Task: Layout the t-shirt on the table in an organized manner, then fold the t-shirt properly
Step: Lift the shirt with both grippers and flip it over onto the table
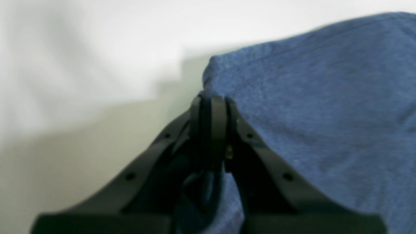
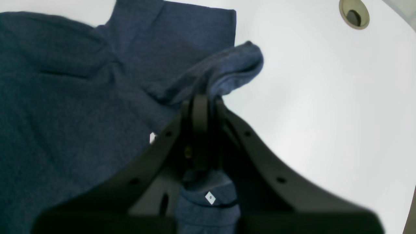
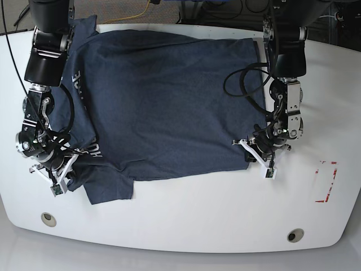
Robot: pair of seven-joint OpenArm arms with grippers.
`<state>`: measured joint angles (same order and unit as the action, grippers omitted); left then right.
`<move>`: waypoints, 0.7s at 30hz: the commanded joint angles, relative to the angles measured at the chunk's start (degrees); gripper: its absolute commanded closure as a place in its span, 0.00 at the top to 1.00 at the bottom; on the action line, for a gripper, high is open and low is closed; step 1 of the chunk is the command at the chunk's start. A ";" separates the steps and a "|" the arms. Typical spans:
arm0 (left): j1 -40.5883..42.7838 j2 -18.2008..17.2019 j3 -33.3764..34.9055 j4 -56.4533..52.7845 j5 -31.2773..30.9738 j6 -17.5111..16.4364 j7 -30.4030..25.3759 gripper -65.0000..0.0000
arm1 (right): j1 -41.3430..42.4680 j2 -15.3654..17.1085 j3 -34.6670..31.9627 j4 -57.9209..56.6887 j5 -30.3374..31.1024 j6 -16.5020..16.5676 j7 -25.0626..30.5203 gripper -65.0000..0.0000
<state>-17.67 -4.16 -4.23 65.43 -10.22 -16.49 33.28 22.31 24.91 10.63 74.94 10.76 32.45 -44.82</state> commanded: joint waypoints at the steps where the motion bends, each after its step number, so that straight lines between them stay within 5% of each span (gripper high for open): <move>1: -1.63 -0.19 -0.12 4.51 -0.55 0.01 -1.58 0.00 | 1.65 0.98 0.40 1.24 0.71 -0.05 1.35 0.00; 21: -4.70 -4.06 0.14 21.56 -0.46 0.01 1.84 0.00 | 7.01 0.98 0.05 5.46 0.36 -0.23 1.08 0.00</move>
<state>-19.11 -7.22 -4.08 84.44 -10.04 -16.47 36.47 25.10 24.77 10.44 80.73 10.68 32.64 -45.43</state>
